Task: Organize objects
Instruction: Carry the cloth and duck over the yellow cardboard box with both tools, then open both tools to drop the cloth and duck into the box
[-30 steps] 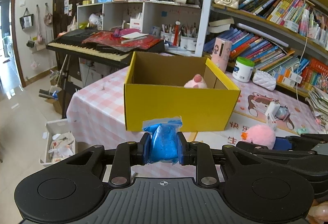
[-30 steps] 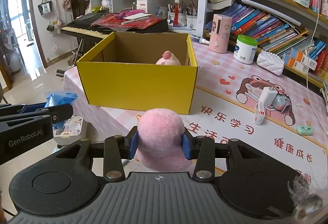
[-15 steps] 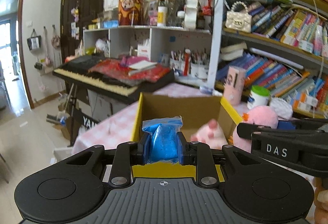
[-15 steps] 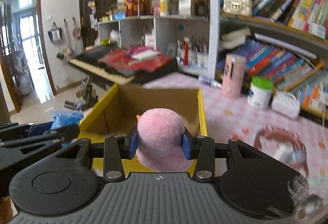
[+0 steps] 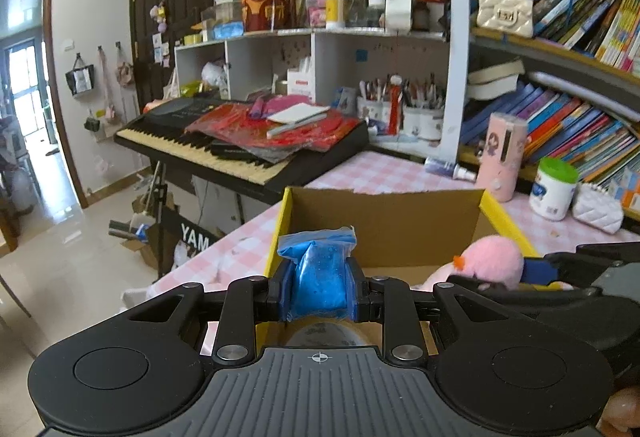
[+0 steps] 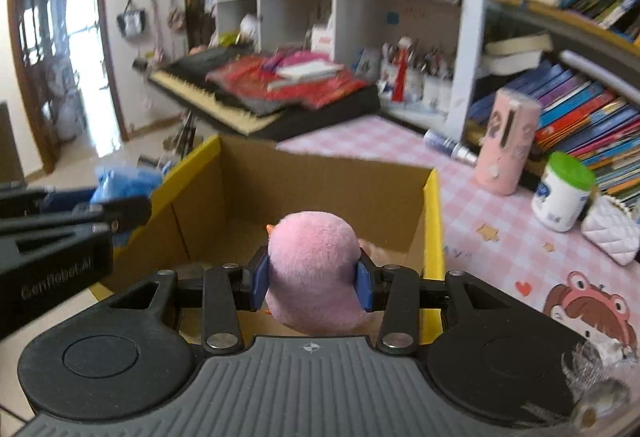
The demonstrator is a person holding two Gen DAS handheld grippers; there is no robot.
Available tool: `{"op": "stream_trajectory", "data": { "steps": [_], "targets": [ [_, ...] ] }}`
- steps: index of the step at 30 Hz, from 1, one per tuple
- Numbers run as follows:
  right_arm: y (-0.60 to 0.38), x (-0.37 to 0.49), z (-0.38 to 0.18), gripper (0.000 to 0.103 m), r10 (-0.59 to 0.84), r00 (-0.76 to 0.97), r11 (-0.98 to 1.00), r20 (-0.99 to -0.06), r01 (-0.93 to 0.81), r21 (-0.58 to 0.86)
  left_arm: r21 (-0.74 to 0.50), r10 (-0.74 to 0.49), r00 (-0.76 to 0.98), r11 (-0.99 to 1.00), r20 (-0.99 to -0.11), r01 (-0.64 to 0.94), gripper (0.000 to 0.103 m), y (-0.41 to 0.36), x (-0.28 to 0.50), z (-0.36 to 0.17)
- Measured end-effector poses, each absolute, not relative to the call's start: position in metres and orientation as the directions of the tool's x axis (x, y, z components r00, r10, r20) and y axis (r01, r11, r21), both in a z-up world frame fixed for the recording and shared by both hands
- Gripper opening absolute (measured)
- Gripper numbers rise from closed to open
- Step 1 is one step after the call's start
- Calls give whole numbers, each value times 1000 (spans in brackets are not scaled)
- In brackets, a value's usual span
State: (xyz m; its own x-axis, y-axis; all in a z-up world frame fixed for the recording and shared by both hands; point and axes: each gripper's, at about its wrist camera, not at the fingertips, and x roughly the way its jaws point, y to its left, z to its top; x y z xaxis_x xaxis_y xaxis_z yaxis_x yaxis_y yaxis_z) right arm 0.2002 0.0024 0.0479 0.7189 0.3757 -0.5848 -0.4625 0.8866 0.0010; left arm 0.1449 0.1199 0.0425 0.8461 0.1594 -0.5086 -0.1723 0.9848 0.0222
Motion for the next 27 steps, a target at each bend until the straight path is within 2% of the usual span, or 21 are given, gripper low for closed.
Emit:
{"op": "stream_trajectory", "data": {
  "steps": [6,19,27],
  "targets": [
    [8,216,28,39,392,663,859,-638,-511,-4,42,175,814,982,-555,-182,24,117,161,26],
    [21,226,15,40,420,613,806,-669,-591,-35,47,201,747,974,-633,-223,25,121,175,5],
    [20,225,17,42,420,616,813,-667,-581,-25,-3,185,772,972,-608,-235,26,125,167,9]
  ]
}}
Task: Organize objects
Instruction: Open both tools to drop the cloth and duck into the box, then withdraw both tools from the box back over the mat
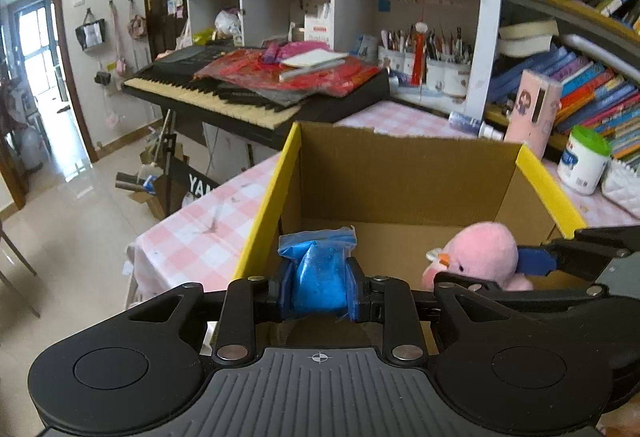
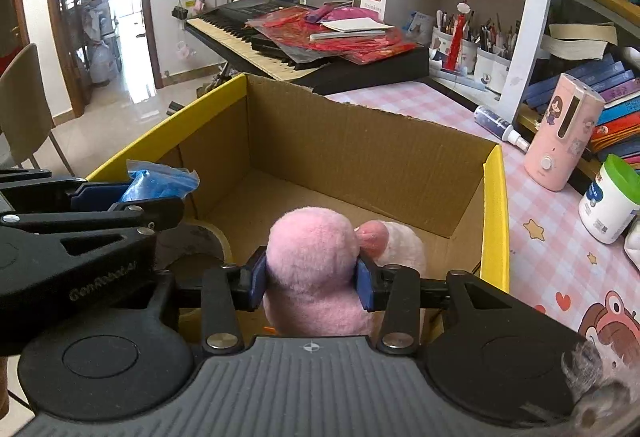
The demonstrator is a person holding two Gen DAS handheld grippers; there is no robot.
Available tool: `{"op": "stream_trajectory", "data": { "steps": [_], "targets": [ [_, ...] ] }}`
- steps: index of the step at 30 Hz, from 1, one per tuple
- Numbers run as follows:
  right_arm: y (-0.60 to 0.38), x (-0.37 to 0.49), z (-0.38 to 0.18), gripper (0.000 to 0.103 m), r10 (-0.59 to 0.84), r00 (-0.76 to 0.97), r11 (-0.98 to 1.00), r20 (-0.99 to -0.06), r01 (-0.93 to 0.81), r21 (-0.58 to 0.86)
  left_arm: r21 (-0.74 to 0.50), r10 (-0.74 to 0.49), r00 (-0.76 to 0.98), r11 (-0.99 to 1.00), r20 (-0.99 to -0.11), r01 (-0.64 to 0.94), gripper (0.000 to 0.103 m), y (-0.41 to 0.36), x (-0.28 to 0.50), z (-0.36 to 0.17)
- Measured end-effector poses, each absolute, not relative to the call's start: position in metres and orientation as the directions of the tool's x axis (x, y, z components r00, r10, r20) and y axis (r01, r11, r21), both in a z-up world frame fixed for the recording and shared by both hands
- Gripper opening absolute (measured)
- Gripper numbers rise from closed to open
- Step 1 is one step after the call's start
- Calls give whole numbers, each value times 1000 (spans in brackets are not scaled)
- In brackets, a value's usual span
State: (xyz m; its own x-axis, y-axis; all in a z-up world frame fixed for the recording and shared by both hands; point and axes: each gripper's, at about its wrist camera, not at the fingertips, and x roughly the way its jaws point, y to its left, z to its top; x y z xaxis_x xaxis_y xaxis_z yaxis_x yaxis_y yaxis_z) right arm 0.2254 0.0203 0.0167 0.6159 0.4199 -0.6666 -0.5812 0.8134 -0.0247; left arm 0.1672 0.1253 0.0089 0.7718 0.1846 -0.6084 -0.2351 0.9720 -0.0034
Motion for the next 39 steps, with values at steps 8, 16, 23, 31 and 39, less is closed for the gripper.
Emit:
{"op": "stream_trajectory", "data": {
  "steps": [8,16,23,31,39],
  "targets": [
    [11,207,33,55,430,659,835,-617,-550,-6,-53,177,832,969,-526,-240,58,126,143,29],
    [-2,179,55,61,409,733,868,-543,-496,-14,-89,176,872,966,-457,-242,74,124,117,46],
    [-16,153,60,75,323,789,913,-523,-406,-47,-82,185,873,965,-452,-247,86,123,94,47],
    [-22,118,49,88,185,819,953,-543,-285,-105,-38,205,832,965,-515,-261,90,124,66,31],
    [-20,75,35,95,138,807,953,-574,-266,-145,-16,202,798,967,-568,-256,93,124,34,20]
  ]
}}
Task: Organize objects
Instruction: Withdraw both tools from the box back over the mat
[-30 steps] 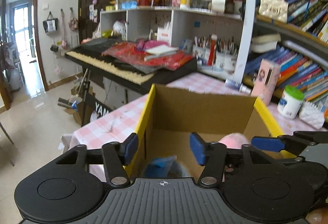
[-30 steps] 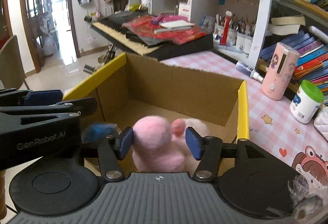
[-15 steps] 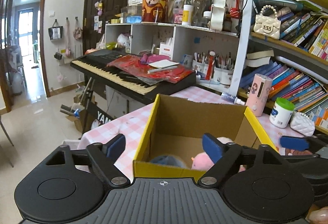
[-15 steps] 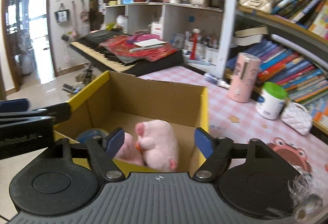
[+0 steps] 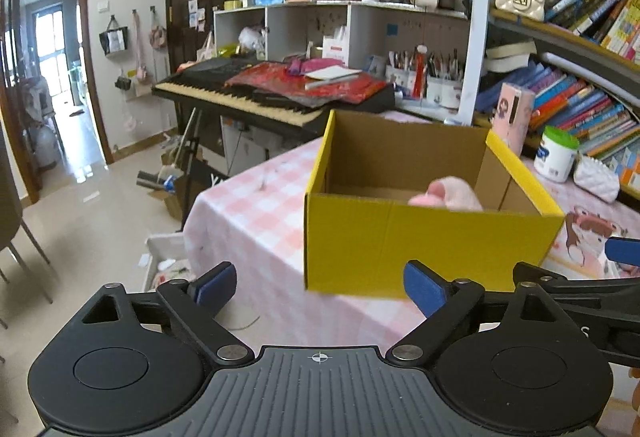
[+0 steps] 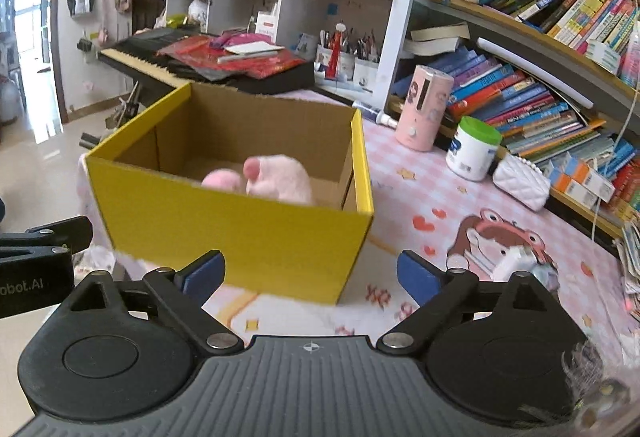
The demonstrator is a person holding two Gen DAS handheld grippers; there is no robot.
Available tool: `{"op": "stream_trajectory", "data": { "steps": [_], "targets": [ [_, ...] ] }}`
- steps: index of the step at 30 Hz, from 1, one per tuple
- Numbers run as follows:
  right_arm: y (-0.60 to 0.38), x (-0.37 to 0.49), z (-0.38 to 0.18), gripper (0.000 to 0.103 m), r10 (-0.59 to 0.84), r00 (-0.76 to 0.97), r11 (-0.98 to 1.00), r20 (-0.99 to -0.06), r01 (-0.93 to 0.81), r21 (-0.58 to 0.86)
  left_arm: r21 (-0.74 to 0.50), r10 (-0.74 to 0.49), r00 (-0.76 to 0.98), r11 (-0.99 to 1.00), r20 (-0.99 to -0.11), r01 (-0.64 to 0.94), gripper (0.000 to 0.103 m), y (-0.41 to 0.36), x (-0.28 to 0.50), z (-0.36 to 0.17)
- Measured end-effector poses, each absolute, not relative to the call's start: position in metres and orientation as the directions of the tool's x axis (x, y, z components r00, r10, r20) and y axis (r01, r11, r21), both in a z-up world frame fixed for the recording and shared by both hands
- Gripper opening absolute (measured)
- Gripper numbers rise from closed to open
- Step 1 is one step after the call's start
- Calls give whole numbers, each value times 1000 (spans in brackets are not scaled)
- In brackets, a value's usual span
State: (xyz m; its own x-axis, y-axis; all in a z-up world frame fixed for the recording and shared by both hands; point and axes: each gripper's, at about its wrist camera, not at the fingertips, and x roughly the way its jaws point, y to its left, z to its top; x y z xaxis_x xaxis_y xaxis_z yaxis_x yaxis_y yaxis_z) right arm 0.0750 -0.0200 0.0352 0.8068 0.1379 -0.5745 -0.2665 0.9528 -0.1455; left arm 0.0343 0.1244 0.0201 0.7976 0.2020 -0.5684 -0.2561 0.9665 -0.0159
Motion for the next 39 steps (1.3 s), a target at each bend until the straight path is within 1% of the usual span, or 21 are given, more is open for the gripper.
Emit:
{"op": "stream_trajectory", "data": {
  "steps": [9,18,32,39],
  "targets": [
    [-26,33,26,96,95,801,959,-591,-233,-162,0,175,786,976,-592,-218,94,119,3,15],
    [-42,5,18,98,44,790,976,-611,-166,-143,10,136,771,986,-622,-166,95,110,-18,8],
    [-78,-29,6,99,-62,770,990,-635,-33,-138,2,26,755,999,-655,-33,95,82,-29,-5],
    [-106,-34,5,99,-133,757,989,-639,62,-133,5,-33,756,999,-654,47,95,58,-23,-4]
  ]
}}
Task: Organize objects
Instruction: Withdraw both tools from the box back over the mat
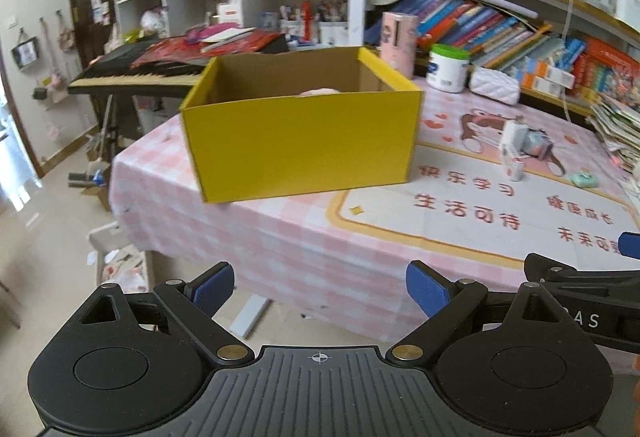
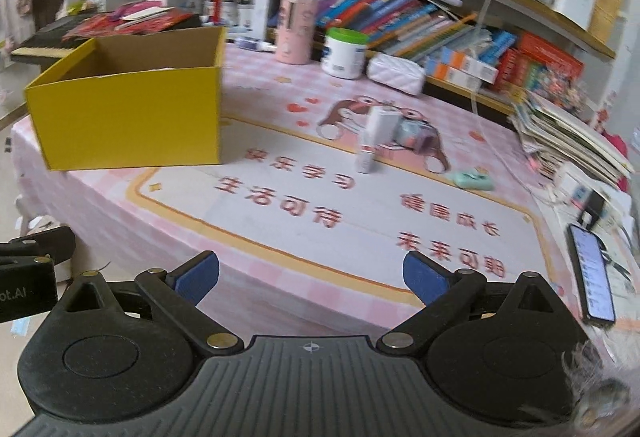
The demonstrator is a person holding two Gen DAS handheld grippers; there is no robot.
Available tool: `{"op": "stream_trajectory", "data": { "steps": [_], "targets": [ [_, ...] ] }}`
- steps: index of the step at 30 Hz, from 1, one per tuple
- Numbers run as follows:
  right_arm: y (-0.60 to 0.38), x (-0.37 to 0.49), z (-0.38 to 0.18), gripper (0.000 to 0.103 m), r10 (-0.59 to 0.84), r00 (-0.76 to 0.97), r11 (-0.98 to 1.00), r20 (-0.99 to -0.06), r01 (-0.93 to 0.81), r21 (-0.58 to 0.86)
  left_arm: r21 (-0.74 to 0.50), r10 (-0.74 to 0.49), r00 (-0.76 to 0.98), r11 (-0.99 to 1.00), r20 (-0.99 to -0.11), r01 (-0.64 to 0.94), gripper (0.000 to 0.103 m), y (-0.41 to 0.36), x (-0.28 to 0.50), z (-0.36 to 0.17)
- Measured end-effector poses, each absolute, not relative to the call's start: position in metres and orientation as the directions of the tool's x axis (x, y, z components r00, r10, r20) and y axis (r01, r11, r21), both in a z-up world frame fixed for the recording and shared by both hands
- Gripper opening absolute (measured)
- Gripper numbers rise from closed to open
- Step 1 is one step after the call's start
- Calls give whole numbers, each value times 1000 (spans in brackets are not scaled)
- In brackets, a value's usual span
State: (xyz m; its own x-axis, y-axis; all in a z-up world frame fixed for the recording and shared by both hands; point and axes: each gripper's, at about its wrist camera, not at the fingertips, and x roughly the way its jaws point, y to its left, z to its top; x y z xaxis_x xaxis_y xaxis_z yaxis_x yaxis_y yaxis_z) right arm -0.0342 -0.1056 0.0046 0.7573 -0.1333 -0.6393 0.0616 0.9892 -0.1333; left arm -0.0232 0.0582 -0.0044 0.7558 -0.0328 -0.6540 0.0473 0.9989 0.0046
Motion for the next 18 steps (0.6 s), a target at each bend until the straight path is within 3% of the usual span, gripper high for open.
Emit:
{"op": "stream_trajectory", "data": {
  "steps": [18],
  "targets": [
    [-196,-19,2,99,-267,700,958,-662,267,-105,30,-175,738,966,-652,255,95,-32,12,-3]
  ]
}}
